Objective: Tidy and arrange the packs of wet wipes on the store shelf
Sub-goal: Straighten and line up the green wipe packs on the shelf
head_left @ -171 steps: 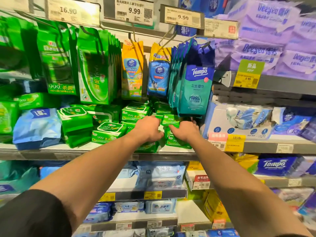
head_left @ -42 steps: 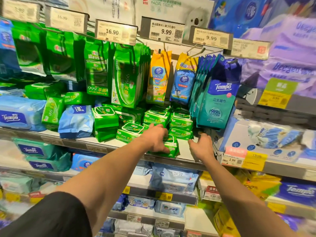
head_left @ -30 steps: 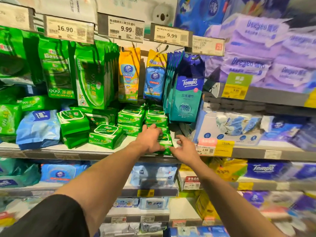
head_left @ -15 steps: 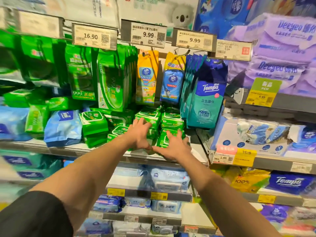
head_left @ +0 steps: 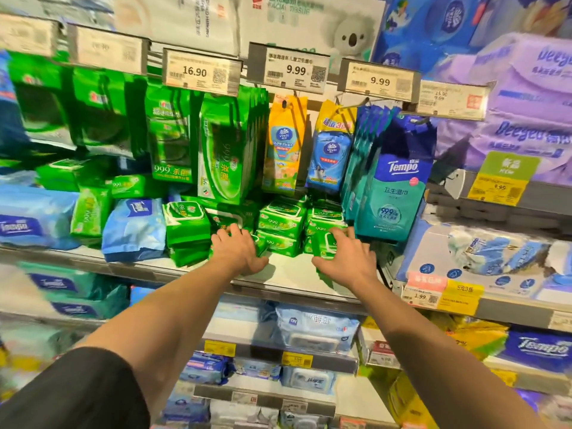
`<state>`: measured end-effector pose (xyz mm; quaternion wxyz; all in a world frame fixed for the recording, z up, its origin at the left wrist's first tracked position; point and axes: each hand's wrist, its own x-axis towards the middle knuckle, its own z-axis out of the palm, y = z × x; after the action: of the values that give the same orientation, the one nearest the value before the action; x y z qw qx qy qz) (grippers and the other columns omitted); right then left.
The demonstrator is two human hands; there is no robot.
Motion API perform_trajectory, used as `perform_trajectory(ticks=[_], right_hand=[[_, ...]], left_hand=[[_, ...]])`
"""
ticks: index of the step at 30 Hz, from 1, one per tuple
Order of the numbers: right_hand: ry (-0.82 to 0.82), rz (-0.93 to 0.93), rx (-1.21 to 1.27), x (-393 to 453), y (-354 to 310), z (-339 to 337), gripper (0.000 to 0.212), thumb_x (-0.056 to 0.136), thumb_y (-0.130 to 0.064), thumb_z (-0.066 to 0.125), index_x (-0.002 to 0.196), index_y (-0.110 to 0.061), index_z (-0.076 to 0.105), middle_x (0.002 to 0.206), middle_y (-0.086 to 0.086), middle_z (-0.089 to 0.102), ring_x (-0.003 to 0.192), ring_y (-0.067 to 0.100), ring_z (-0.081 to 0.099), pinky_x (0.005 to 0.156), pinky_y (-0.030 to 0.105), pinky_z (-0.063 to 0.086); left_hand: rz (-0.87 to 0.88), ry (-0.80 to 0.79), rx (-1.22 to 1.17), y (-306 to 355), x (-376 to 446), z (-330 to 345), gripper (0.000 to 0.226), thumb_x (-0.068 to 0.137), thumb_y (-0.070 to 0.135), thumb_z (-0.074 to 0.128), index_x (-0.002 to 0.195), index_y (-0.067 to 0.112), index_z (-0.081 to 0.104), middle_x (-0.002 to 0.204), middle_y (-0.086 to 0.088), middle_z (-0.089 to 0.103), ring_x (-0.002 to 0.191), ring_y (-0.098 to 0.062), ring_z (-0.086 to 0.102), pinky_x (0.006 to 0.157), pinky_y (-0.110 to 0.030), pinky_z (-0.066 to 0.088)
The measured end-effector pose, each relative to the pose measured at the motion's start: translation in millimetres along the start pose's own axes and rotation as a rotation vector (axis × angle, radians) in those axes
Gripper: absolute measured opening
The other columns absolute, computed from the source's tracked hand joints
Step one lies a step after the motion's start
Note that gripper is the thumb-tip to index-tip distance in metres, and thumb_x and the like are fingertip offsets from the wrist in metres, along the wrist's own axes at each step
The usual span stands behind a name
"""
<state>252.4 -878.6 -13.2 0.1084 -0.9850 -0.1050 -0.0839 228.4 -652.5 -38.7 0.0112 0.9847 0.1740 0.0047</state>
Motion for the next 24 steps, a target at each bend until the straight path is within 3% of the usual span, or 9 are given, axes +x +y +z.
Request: perform_trajectory(ticks=[6,11,17,24], right_hand=[[-0.051,-0.004,-0.114,-3.4,30.2,1.6,0.083,0.079,-0.059,0.057,0.150,-0.029,0.026,0.139,0.013,0.049,0.124,0.042,0.044,0.103,0.052,0.037],[-0.061,0.049,-0.086,-7.0,44.7,0.6,0.079,0.081,-0.059,0.057,0.148,-0.024,0.033,0.140,0.013,0.048,0.137,0.043,0.029,0.109,0.054,0.030],[-0.046,0.017,-0.087,-9.8,45.2,3.1,0.068,0.079,-0.059,0.057,0.133,-0.019,0.045,0.131,0.012,0.052,0.127,0.038,0.040,0.106,0.054,0.031],[-0.024,0.010,-0.054,-7.9,50.4,13.6,0.071,0.080,-0.059,0.058,0.135,-0.019,0.042,0.136,0.011,0.048,0.134,0.040,0.030,0.109,0.056,0.028]], left_hand=[[0.038,-0.035,-0.218,21.2,-1.1,-13.2,0.093,0.066,0.071,0.068,0.137,0.016,0.042,0.142,-0.007,0.030,0.133,-0.040,0.026,0.100,-0.057,0.041],[0.083,-0.026,-0.277,63.3,-9.5,-11.5,0.096,0.063,0.067,0.073,0.138,0.017,0.039,0.142,-0.008,0.032,0.133,-0.039,0.028,0.100,-0.057,0.041],[0.129,0.037,-0.339,97.3,-11.5,-9.7,0.092,0.058,0.069,0.074,0.129,0.017,0.044,0.136,-0.008,0.037,0.129,-0.037,0.033,0.099,-0.058,0.041],[0.087,0.103,-0.416,117.0,-10.8,-7.3,0.079,0.057,0.065,0.074,0.117,0.019,0.052,0.126,-0.006,0.044,0.124,-0.036,0.035,0.096,-0.056,0.038]])
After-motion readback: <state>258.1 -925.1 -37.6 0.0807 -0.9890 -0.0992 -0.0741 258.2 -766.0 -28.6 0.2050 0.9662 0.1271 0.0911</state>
